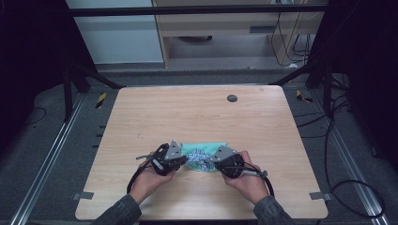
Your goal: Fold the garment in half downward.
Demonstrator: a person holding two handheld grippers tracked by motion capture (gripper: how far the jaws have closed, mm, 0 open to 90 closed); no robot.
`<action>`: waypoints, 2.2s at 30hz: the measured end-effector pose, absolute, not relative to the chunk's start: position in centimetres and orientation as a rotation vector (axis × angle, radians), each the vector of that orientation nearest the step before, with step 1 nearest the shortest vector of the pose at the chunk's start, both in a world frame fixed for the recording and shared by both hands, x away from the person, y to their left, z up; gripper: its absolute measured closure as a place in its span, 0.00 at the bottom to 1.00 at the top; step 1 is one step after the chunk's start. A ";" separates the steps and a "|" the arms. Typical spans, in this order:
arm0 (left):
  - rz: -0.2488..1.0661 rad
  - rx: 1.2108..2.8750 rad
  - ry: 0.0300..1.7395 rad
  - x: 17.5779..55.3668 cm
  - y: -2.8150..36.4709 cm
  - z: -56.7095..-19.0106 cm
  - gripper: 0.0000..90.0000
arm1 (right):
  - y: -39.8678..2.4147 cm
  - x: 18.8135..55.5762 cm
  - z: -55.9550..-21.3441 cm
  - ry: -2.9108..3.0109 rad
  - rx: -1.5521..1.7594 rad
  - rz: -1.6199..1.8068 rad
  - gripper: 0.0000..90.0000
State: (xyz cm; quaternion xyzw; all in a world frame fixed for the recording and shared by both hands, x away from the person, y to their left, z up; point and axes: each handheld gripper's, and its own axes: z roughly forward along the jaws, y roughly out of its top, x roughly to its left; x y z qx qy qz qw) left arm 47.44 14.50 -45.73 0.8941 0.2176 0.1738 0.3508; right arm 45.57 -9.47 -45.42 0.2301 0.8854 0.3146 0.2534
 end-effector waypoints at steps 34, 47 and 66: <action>0.465 2.273 0.563 45.9 14.9 -47.4 0.69 | -9.8 43.8 -46.8 2.433 0.622 0.870 0.92; 0.445 2.377 0.486 45.2 15.1 -48.4 0.97 | -10.1 42.9 -48.5 2.477 0.594 0.841 0.95; 0.401 2.221 0.705 44.2 18.5 -48.3 0.29 | -12.8 41.9 -48.9 2.410 0.821 0.902 0.31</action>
